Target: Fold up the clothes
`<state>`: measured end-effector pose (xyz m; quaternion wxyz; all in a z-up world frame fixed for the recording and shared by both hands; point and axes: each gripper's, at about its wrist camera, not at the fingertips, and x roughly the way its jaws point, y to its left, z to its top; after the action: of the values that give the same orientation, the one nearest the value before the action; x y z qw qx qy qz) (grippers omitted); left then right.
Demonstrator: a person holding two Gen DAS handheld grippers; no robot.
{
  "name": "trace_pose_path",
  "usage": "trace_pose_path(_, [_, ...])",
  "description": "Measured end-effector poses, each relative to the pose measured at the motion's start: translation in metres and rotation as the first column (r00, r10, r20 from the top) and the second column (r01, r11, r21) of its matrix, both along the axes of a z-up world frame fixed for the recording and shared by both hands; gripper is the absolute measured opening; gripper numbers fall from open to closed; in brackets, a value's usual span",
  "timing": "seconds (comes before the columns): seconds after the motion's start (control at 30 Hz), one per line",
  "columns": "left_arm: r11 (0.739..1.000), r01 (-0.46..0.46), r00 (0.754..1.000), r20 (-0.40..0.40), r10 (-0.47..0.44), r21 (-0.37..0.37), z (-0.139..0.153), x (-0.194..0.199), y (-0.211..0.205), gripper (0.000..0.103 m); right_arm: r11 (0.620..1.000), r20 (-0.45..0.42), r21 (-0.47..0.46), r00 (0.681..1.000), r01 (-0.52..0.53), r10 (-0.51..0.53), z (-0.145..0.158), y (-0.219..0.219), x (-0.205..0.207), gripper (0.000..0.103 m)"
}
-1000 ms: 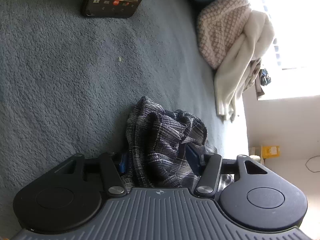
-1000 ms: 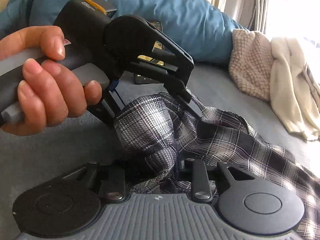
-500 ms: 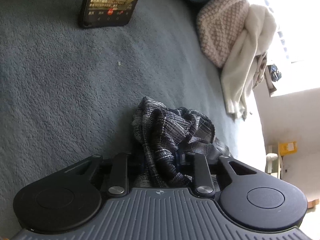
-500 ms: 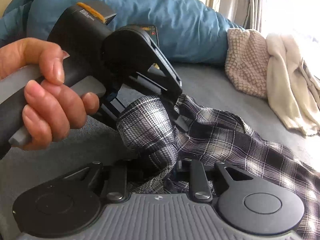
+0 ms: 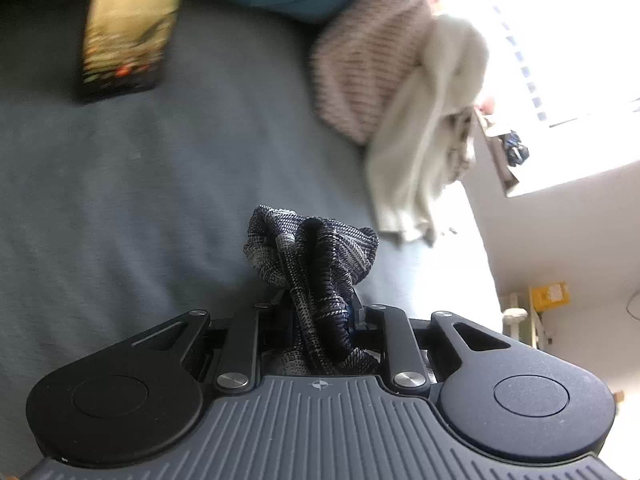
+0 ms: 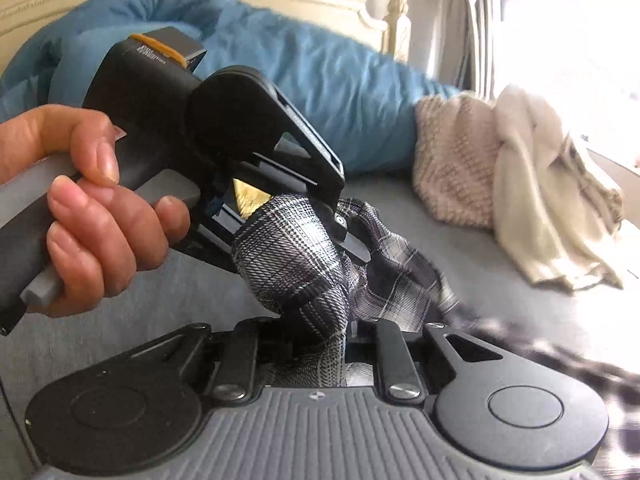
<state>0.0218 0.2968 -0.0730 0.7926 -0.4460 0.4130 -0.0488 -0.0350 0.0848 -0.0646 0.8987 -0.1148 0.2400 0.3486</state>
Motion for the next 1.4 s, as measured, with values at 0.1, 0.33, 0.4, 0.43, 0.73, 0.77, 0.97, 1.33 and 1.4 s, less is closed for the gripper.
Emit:
trace_pose_path(0.1, [0.999, 0.031, 0.999, 0.035, -0.031, 0.013, 0.019, 0.008, -0.022, 0.02, 0.999, 0.028, 0.026, 0.999, 0.032, -0.032, 0.015, -0.017, 0.002, 0.019])
trace_pose_path(0.33, [0.991, 0.136, 0.987, 0.089, -0.137, 0.017, 0.05, 0.039, -0.094, 0.019, 0.989, 0.082, 0.077, 0.987, 0.129, -0.135, 0.048, -0.075, 0.007, 0.019])
trace_pose_path(0.4, [0.984, 0.176, 0.979, 0.096, -0.178, 0.022, 0.058, 0.051, -0.121, 0.019, 0.981, 0.096, 0.089, 0.979, 0.17, -0.179, 0.055, -0.097, 0.01, 0.019])
trace_pose_path(0.43, [0.979, 0.2, 0.974, 0.098, -0.202, 0.03, 0.06, 0.058, -0.137, 0.019, 0.977, 0.103, 0.092, 0.974, 0.193, -0.203, 0.057, -0.109, 0.011, 0.019])
trace_pose_path(0.73, [0.897, 0.43, 0.899, 0.049, -0.436, 0.107, 0.066, 0.125, -0.309, 0.019, 0.876, 0.093, 0.153, 0.876, 0.456, -0.473, 0.062, -0.235, 0.027, 0.018])
trace_pose_path(0.77, [0.885, 0.452, 0.887, 0.044, -0.459, 0.111, 0.064, 0.131, -0.329, 0.019, 0.86, 0.086, 0.158, 0.86, 0.486, -0.502, 0.06, -0.251, 0.026, 0.018])
trace_pose_path(0.97, [0.808, 0.572, 0.814, 0.022, -0.58, 0.14, 0.051, 0.16, -0.455, 0.019, 0.738, 0.043, 0.185, 0.745, 0.649, -0.665, 0.053, -0.346, 0.045, 0.018])
trace_pose_path(1.33, [0.686, 0.704, 0.701, -0.025, -0.713, 0.184, 0.018, 0.185, -0.643, 0.019, 0.53, -0.053, 0.208, 0.55, 0.822, -0.833, 0.024, -0.501, 0.067, 0.017])
trace_pose_path(1.4, [0.676, 0.713, 0.692, -0.032, -0.721, 0.188, 0.014, 0.189, -0.669, 0.019, 0.496, -0.07, 0.213, 0.519, 0.842, -0.852, 0.019, -0.523, 0.072, 0.017])
